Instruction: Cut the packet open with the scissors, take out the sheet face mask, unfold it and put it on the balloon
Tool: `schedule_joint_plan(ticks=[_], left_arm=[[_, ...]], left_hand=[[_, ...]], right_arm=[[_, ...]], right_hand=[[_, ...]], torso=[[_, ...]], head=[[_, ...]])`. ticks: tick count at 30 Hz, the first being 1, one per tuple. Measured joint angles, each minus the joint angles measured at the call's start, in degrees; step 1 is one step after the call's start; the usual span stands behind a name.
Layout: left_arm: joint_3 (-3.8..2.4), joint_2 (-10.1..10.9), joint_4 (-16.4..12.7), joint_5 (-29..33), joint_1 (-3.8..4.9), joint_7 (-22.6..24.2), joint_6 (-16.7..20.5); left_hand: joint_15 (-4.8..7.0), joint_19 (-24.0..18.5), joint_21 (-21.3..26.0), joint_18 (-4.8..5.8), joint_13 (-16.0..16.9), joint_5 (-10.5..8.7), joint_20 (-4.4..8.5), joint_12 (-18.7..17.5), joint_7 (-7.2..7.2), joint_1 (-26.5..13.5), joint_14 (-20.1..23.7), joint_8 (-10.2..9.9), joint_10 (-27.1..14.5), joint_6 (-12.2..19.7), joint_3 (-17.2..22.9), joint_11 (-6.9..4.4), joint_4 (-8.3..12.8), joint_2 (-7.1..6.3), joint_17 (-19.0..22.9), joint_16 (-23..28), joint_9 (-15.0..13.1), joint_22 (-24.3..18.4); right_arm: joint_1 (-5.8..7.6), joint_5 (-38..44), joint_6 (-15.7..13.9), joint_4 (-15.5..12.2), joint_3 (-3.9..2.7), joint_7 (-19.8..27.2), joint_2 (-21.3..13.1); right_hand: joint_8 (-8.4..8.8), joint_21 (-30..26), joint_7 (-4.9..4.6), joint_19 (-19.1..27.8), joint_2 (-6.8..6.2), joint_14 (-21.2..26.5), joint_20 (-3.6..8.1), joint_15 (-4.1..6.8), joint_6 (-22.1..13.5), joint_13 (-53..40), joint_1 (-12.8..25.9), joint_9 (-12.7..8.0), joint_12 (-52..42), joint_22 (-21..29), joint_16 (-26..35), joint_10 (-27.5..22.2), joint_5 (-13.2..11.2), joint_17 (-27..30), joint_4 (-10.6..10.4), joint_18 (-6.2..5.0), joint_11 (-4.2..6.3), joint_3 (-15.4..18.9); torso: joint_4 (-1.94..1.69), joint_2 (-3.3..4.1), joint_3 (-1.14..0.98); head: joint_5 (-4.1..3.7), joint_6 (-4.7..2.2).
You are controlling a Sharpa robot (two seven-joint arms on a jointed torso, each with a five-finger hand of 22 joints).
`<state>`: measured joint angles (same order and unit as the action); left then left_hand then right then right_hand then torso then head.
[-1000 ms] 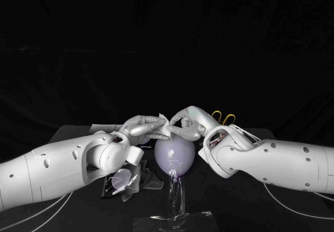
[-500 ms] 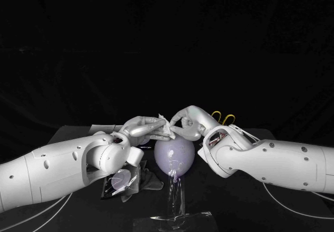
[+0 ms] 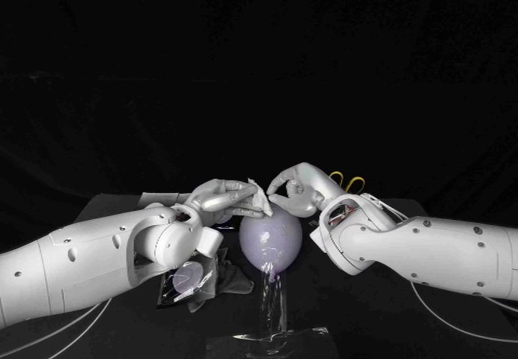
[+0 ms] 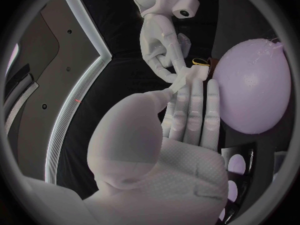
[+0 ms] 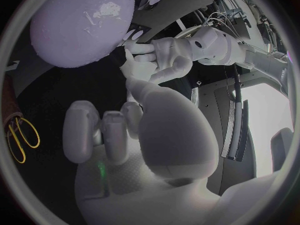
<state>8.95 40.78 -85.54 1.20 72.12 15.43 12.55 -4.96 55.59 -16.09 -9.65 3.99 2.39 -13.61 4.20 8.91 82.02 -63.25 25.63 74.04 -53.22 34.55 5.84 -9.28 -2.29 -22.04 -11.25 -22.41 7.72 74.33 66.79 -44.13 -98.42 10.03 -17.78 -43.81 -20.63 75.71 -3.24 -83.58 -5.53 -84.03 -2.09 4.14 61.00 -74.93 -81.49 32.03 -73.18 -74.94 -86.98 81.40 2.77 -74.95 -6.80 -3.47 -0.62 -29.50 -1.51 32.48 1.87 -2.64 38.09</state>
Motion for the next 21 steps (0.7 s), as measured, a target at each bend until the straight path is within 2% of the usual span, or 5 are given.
schedule_joint_plan(ticks=[9,13,15,18,21], left_arm=[[0.0,0.22,-0.02,-1.12,0.0,-0.24,0.89],[0.0,0.23,-0.13,-1.43,0.0,-0.36,1.16],[0.0,0.23,-0.18,-1.55,0.0,-0.4,1.26],[0.0,0.21,-0.2,-1.66,0.0,-0.45,1.35],[0.0,0.16,-0.21,-1.72,0.0,-0.49,1.4]], left_hand=[[0.22,-0.63,-1.25,0.18,0.14,0.22,0.62,0.0,0.31,0.0,0.22,0.64,0.23,0.96,2.34,0.17,0.53,0.0,-0.56,-0.96,0.0,0.77],[0.22,-0.63,-1.33,0.39,0.18,0.22,0.62,0.0,0.3,0.0,0.22,0.65,0.4,1.16,2.57,0.01,0.59,0.0,-0.66,-0.96,0.0,0.88],[0.22,-0.62,-1.33,0.39,0.17,0.22,0.62,0.0,0.3,0.0,0.22,0.66,0.4,1.16,2.57,0.01,0.59,0.0,-0.72,-1.09,0.0,0.94],[0.22,-0.83,-1.6,0.4,0.17,0.22,0.41,0.0,0.3,0.0,0.22,0.67,0.4,1.17,2.57,0.01,0.59,0.0,-0.72,-1.19,-0.01,1.01],[0.24,-0.83,-1.6,0.4,0.17,0.22,0.41,0.0,0.31,0.0,0.25,1.37,0.4,1.58,2.64,0.01,0.52,0.0,-0.74,-1.19,-0.01,1.05]], right_arm=[[-0.01,-2.01,-0.72,-1.01,0.0,0.97,-1.18],[-0.01,-2.65,-0.99,-1.8,-0.02,1.71,-1.87],[-0.01,-2.63,-0.98,-2.46,-0.03,2.04,-2.2],[-0.01,-2.24,-0.71,-3.05,-0.03,2.2,-2.25],[-0.02,-1.56,0.1,-3.17,-0.03,2.09,-1.86]], right_hand=[[-0.44,-0.54,-0.11,-0.13,-0.91,0.0,0.13,0.0,-0.6,0.0,2.15,0.48,0.93,0.04,0.02,1.67,0.01,0.02,-0.17,0.01,0.66,-1.48],[-0.08,-1.94,-0.87,0.41,-2.22,0.0,-0.4,0.0,-1.86,0.26,9.37,0.53,2.39,0.04,0.33,2.0,4.92,0.05,-3.9,0.01,1.02,0.72],[0.6,-2.23,-1.35,0.56,-4.29,-0.09,-0.55,-0.39,-2.33,0.23,13.26,0.06,2.93,0.03,0.34,1.53,7.16,0.05,-6.44,0.01,0.55,3.11],[1.26,-2.9,-1.79,0.91,-6.33,0.08,-0.9,-0.6,-2.77,0.12,15.3,-0.4,3.65,0.02,0.4,1.02,8.0,0.05,-8.12,0.01,0.04,5.25],[1.49,-3.05,-1.79,0.92,-6.82,0.08,-0.91,-0.6,-2.77,-0.04,15.79,-0.55,4.07,0.01,0.51,0.81,7.82,0.04,-8.61,0.01,0.15,6.29]], torso=[[-0.01,0.0,0.01],[-0.03,0.01,0.01],[-0.03,0.01,0.02],[-0.03,0.01,0.02],[-0.03,0.0,0.02]], head=[[0.1,-0.13],[0.17,-0.15],[0.19,-0.18],[0.21,-0.19],[0.15,-0.15]])
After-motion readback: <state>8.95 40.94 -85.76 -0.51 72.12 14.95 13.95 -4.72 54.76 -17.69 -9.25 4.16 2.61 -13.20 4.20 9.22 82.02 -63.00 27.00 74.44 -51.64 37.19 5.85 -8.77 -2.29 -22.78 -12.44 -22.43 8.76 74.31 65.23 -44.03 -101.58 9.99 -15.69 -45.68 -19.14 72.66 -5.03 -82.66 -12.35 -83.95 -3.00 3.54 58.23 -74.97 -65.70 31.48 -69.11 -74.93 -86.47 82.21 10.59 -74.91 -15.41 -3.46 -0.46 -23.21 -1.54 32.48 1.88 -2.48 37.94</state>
